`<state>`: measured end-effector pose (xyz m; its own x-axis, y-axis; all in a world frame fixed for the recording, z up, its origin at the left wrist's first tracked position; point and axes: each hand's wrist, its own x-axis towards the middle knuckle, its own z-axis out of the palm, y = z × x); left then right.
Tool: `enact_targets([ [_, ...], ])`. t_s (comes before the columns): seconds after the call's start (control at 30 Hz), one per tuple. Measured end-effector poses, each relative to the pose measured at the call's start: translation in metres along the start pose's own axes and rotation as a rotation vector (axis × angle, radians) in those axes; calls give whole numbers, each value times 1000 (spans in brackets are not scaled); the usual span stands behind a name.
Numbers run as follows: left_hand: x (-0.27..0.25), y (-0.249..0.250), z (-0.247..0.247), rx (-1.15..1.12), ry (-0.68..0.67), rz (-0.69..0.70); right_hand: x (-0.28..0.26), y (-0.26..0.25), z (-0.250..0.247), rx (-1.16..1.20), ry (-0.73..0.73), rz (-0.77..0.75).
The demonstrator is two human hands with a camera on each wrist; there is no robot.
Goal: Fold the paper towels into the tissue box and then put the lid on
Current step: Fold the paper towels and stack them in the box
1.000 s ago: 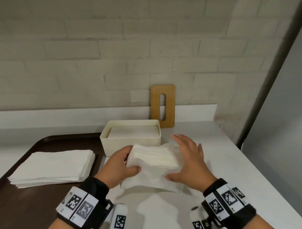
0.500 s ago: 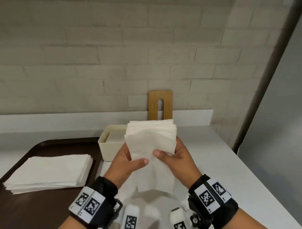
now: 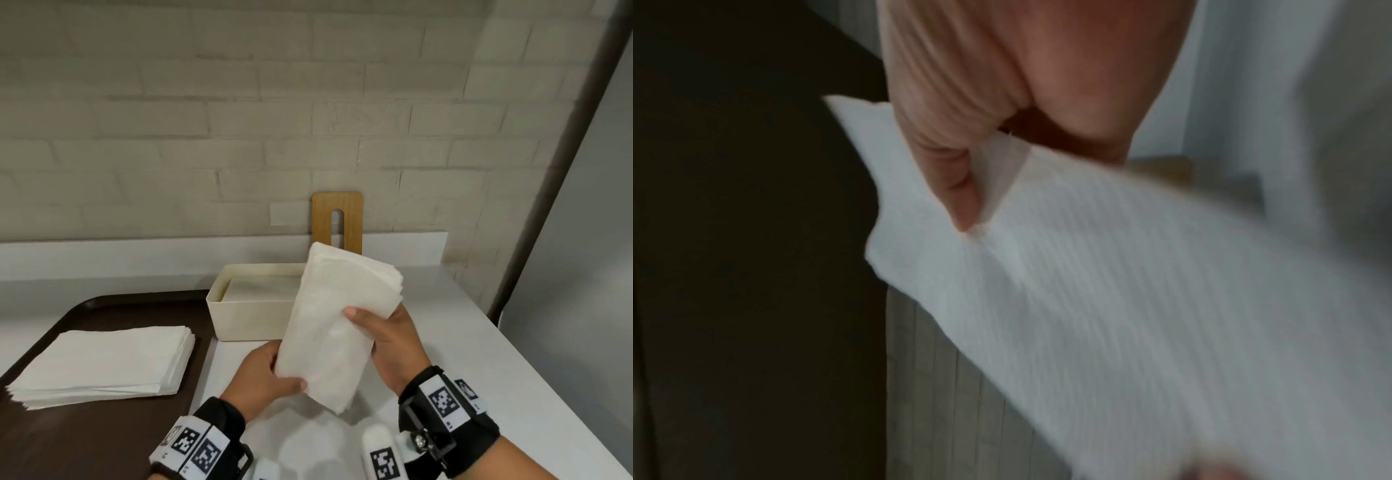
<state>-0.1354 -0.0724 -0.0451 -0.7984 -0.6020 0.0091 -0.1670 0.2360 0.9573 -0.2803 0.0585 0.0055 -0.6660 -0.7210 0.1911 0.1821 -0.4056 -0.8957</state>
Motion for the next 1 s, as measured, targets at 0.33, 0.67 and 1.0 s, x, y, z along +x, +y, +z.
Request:
enact_targets([
  [0.33,3,2,-28,-272,188,43,9,1,-58,-401,-41,187],
  [0.67,-1,-2,-14,-177,96,-108,3,25,-54,-519,12,315],
  [1.0,72,70,-97,-127,360,-99,90,-19,9,-567,126,268],
])
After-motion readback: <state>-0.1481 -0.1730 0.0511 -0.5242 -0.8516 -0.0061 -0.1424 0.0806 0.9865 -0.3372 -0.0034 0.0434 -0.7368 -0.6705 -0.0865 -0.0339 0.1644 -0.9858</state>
